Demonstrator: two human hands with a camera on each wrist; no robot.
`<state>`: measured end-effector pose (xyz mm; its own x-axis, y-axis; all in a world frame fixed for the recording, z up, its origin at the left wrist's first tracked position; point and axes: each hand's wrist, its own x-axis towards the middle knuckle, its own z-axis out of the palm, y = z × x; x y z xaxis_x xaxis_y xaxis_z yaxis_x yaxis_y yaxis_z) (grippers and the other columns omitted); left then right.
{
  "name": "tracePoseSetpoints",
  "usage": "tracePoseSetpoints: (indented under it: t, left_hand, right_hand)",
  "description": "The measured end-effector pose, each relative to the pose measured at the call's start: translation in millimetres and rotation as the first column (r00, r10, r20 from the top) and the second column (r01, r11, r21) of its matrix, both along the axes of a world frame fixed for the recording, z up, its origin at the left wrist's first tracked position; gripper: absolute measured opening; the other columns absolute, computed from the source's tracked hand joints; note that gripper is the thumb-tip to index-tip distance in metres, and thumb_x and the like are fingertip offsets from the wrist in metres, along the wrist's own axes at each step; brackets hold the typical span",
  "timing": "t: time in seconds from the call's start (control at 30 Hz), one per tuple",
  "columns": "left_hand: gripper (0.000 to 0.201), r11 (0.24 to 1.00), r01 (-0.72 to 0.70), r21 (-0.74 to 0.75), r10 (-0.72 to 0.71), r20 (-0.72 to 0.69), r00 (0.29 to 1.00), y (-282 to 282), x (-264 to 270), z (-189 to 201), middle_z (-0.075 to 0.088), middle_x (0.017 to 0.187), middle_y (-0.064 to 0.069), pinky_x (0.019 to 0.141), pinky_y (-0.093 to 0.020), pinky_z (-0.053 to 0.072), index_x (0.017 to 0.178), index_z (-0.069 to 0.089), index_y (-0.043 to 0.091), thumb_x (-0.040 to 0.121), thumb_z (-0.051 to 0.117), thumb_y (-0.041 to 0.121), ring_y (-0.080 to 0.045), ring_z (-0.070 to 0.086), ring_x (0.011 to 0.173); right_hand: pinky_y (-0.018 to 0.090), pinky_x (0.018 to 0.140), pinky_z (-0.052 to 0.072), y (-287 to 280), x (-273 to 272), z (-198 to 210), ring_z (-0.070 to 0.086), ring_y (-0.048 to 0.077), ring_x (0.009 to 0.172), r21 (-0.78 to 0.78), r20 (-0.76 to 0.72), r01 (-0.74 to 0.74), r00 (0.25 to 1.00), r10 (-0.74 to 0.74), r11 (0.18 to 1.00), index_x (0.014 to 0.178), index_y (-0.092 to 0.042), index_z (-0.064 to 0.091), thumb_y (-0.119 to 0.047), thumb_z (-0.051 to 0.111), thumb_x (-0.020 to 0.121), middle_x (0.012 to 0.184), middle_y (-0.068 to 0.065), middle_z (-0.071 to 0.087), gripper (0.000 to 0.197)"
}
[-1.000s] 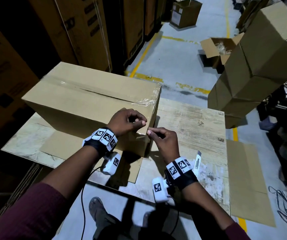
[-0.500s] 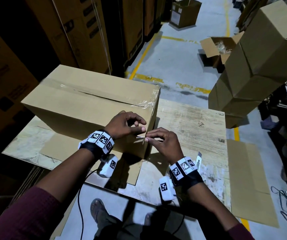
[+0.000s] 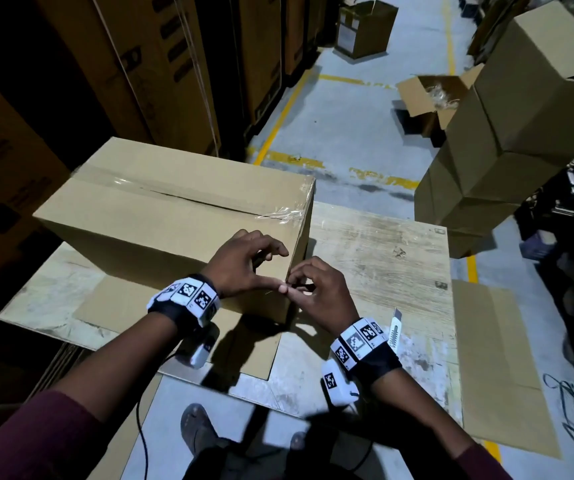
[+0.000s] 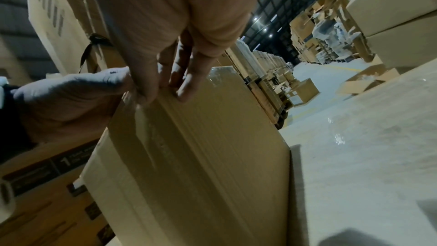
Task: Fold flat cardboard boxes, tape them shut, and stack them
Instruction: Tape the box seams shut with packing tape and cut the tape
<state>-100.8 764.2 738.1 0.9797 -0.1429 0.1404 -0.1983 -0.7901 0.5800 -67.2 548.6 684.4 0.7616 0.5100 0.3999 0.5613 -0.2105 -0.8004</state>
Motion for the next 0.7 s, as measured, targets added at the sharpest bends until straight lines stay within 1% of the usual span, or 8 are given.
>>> tracePoseSetpoints:
  t: [0.1, 0.2, 0.3, 0.37, 0.43, 0.57, 0.63, 0.7]
  left_hand:
    - [0.067, 0.976, -0.046, 0.214, 0.020, 0.124, 0.992, -7, -6, -9, 0.055, 0.087, 0.006, 0.069, -0.031, 0.039, 0.114, 0.057, 0.037, 0.061, 0.071, 0.076, -0.019, 0.051, 0.083]
    - [0.067, 0.945, -0.107, 0.309, 0.046, 0.197, 0.979, -11, -9, -15, 0.054, 0.085, 0.004, 0.069, -0.030, 0.036, 0.116, 0.059, 0.033, 0.065, 0.069, 0.076, -0.020, 0.053, 0.079]
    - [0.069, 0.920, -0.112, 0.376, 0.036, 0.204, 0.978, -11, -6, -13, 0.056, 0.085, 0.003, 0.068, -0.031, 0.037, 0.115, 0.058, 0.033, 0.064, 0.069, 0.078, -0.021, 0.054, 0.078]
    - [0.073, 0.901, -0.092, 0.423, 0.009, 0.193, 0.981, -12, -5, -14, 0.056, 0.087, 0.003, 0.068, -0.033, 0.039, 0.117, 0.054, 0.033, 0.062, 0.069, 0.078, -0.021, 0.054, 0.078]
    - [0.078, 0.871, -0.056, 0.488, -0.034, 0.172, 0.984, -10, -4, -16, 0.054, 0.090, 0.002, 0.068, -0.035, 0.041, 0.122, 0.048, 0.032, 0.062, 0.074, 0.075, -0.020, 0.053, 0.080]
    - [0.083, 0.848, -0.005, 0.530, -0.096, 0.163, 0.982, -4, -5, -15, 0.054, 0.093, 0.000, 0.069, -0.036, 0.044, 0.127, 0.045, 0.029, 0.064, 0.074, 0.075, -0.021, 0.052, 0.080]
    - [0.084, 0.880, -0.003, 0.474, -0.074, 0.143, 0.987, -5, -6, -9, 0.055, 0.094, 0.001, 0.073, -0.036, 0.043, 0.126, 0.048, 0.030, 0.066, 0.055, 0.089, -0.019, 0.051, 0.082]
    - [0.083, 0.906, -0.031, 0.421, -0.031, 0.139, 0.990, -9, -8, -6, 0.057, 0.094, 0.003, 0.075, -0.035, 0.042, 0.121, 0.054, 0.030, 0.069, 0.042, 0.094, -0.018, 0.052, 0.084]
  right_hand:
    - [0.021, 0.066, 0.048, 0, 12, 0, 0.058, 0.007, 0.075, -0.176, 0.023, -0.125, 0.991, 0.131, 0.976, 0.080, -0.010, 0.070, -0.009, 0.086, 0.075, 0.087, -0.005, 0.058, 0.017]
    - [0.032, 0.075, 0.055, -8, 36, 10, 0.065, 0.014, 0.084, -0.450, -0.140, -0.271, 0.963, 0.232, 0.851, 0.092, -0.013, 0.075, -0.007, 0.084, 0.076, 0.093, -0.002, 0.069, 0.019]
    - [0.037, 0.083, 0.058, -13, 67, 29, 0.066, 0.010, 0.087, -0.333, -0.075, -0.024, 0.997, -0.002, 0.943, 0.096, -0.015, 0.076, -0.002, 0.073, 0.085, 0.093, -0.008, 0.069, 0.017]
    - [0.040, 0.083, 0.059, -5, 93, 46, 0.067, 0.012, 0.093, -0.172, 0.006, 0.183, 0.983, -0.185, 0.968, 0.101, -0.014, 0.074, -0.003, 0.070, 0.087, 0.097, -0.004, 0.071, 0.018]
    - [0.046, 0.090, 0.057, 15, 123, 63, 0.065, 0.020, 0.107, -0.147, 0.062, 0.241, 0.970, -0.234, 0.959, 0.114, -0.012, 0.070, -0.014, 0.072, 0.088, 0.111, 0.005, 0.071, 0.025]
    - [0.043, 0.120, 0.028, 64, 176, 69, 0.030, 0.032, 0.147, -0.525, 0.026, 0.098, 0.995, -0.099, 0.845, 0.155, -0.008, 0.033, -0.049, 0.066, 0.093, 0.159, 0.017, 0.034, 0.081]
    - [0.044, 0.118, 0.029, 80, 184, 60, 0.027, 0.034, 0.148, -0.644, -0.010, 0.050, 0.997, -0.074, 0.763, 0.159, -0.008, 0.022, -0.059, 0.058, 0.095, 0.161, 0.018, 0.028, 0.089]
    - [0.043, 0.109, 0.036, 85, 181, 49, 0.037, 0.036, 0.140, -0.631, -0.020, 0.096, 0.990, -0.140, 0.770, 0.155, -0.011, 0.030, -0.058, 0.053, 0.097, 0.154, 0.019, 0.036, 0.079]
